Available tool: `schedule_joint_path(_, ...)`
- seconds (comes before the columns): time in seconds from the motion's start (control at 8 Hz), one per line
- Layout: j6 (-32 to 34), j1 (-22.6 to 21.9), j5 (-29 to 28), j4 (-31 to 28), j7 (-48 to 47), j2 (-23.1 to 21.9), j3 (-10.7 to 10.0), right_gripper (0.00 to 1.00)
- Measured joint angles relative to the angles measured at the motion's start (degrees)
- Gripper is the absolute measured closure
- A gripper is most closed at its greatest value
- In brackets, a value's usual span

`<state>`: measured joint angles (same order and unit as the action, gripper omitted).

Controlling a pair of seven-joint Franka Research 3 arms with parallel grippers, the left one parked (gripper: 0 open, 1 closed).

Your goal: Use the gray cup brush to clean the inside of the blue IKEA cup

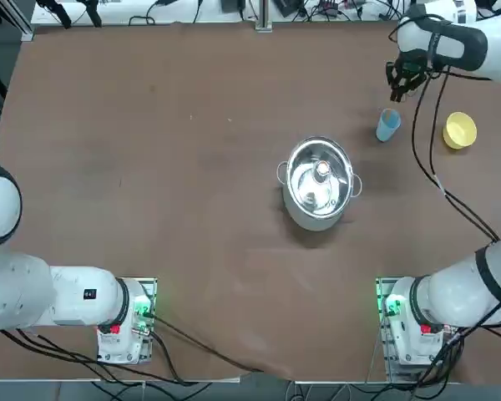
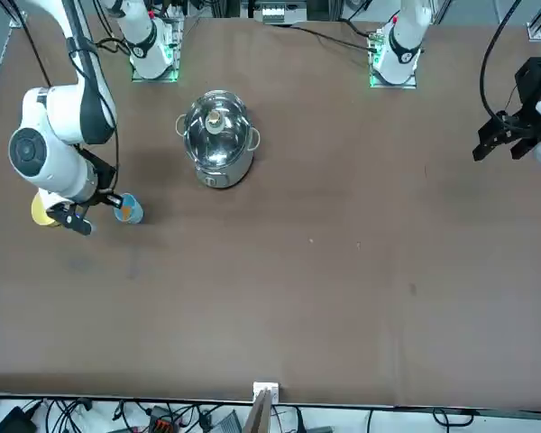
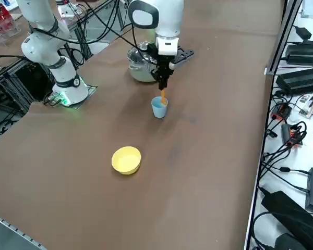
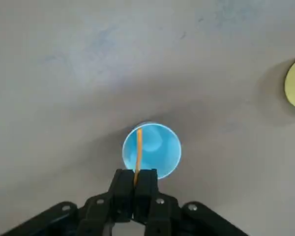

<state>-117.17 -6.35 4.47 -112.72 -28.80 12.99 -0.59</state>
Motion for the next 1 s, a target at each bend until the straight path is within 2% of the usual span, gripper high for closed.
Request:
schedule_joint_path(0.75,6.88,-1.0,0.52,1.12,-1.72,0.77,-0.46,0.97)
schedule_joint_path(1.0,7.6,-0.57,2.68,1.13,-1.73,0.81,-0.81,0.97)
